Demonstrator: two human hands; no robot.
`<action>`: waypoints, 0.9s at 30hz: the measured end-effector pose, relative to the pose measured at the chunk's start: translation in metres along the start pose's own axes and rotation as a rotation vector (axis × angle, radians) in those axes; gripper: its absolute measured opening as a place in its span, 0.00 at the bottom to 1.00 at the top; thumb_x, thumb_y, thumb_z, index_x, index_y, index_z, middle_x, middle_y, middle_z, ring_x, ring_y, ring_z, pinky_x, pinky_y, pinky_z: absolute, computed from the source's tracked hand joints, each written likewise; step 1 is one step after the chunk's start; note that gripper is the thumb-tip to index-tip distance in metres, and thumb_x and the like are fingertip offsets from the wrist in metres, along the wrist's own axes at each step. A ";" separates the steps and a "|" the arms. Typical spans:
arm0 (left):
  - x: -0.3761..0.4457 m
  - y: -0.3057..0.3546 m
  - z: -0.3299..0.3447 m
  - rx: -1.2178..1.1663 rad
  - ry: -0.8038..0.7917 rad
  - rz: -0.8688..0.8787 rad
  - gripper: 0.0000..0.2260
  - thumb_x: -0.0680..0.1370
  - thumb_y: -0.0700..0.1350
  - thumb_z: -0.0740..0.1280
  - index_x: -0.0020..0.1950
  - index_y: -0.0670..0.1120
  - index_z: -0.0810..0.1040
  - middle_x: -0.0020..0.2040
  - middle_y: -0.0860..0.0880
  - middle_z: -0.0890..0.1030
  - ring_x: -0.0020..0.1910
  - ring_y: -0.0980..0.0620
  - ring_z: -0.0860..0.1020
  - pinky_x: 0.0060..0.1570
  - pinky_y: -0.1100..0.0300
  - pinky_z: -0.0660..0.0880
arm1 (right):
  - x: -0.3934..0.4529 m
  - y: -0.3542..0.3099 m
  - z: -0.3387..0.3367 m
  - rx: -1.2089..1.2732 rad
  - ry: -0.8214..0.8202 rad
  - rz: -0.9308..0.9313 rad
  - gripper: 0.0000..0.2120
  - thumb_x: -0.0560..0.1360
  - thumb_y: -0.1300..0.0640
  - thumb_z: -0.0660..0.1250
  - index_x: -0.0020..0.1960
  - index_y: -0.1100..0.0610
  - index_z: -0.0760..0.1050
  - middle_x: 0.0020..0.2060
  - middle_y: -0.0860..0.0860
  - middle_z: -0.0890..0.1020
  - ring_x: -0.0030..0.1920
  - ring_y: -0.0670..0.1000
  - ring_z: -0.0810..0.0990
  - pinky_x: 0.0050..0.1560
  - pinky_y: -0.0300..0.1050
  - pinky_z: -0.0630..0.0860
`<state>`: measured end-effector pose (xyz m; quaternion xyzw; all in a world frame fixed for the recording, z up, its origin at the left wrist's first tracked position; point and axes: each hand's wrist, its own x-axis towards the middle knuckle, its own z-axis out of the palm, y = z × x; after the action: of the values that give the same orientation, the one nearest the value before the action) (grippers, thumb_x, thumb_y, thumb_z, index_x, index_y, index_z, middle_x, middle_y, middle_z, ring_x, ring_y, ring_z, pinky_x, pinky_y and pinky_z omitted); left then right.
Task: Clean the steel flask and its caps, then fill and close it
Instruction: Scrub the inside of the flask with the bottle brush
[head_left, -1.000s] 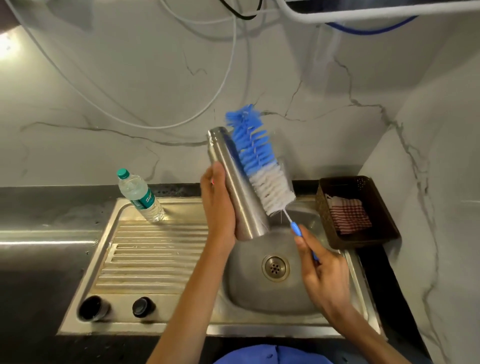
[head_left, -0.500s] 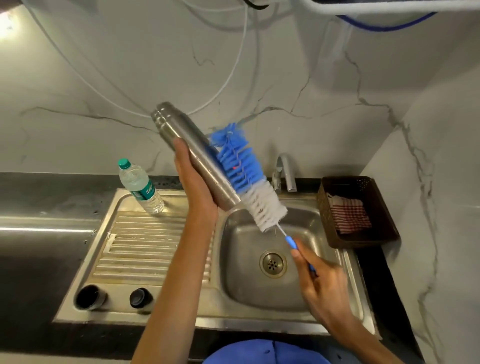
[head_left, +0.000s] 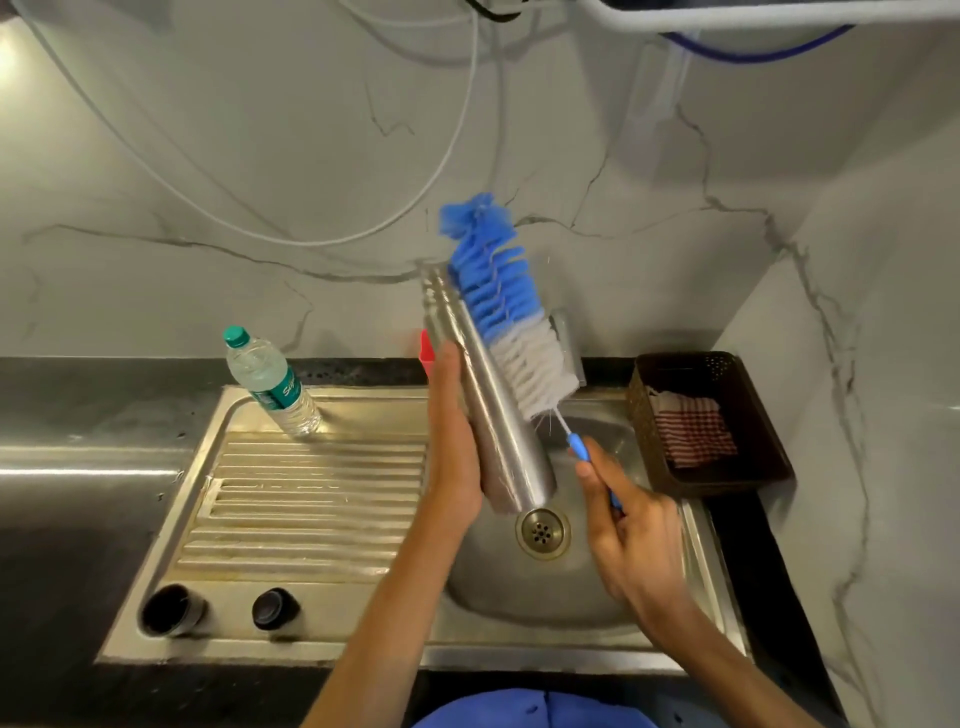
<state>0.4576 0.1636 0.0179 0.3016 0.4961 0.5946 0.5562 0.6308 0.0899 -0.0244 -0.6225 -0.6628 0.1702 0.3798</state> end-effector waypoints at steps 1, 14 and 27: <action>-0.002 -0.004 0.002 0.003 -0.024 0.005 0.34 0.80 0.72 0.60 0.79 0.54 0.71 0.69 0.49 0.83 0.67 0.49 0.82 0.65 0.45 0.78 | 0.005 0.000 0.000 0.003 0.005 0.003 0.18 0.86 0.47 0.60 0.74 0.44 0.74 0.22 0.46 0.68 0.20 0.47 0.67 0.20 0.48 0.67; 0.019 0.021 -0.011 -0.007 0.124 0.164 0.41 0.72 0.78 0.65 0.74 0.50 0.73 0.62 0.41 0.84 0.58 0.41 0.86 0.56 0.43 0.84 | 0.005 0.006 -0.011 -0.024 -0.028 -0.048 0.17 0.85 0.48 0.60 0.73 0.45 0.75 0.21 0.44 0.64 0.19 0.44 0.64 0.20 0.41 0.64; 0.033 0.052 -0.033 -0.090 0.307 0.166 0.30 0.80 0.72 0.58 0.71 0.53 0.76 0.60 0.43 0.86 0.57 0.43 0.86 0.56 0.44 0.84 | -0.023 0.007 -0.011 -0.031 -0.115 -0.043 0.19 0.83 0.47 0.61 0.74 0.44 0.73 0.23 0.38 0.61 0.21 0.39 0.61 0.24 0.33 0.59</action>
<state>0.4025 0.1929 0.0491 0.2223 0.5216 0.6991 0.4358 0.6424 0.0660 -0.0286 -0.6029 -0.6994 0.1872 0.3350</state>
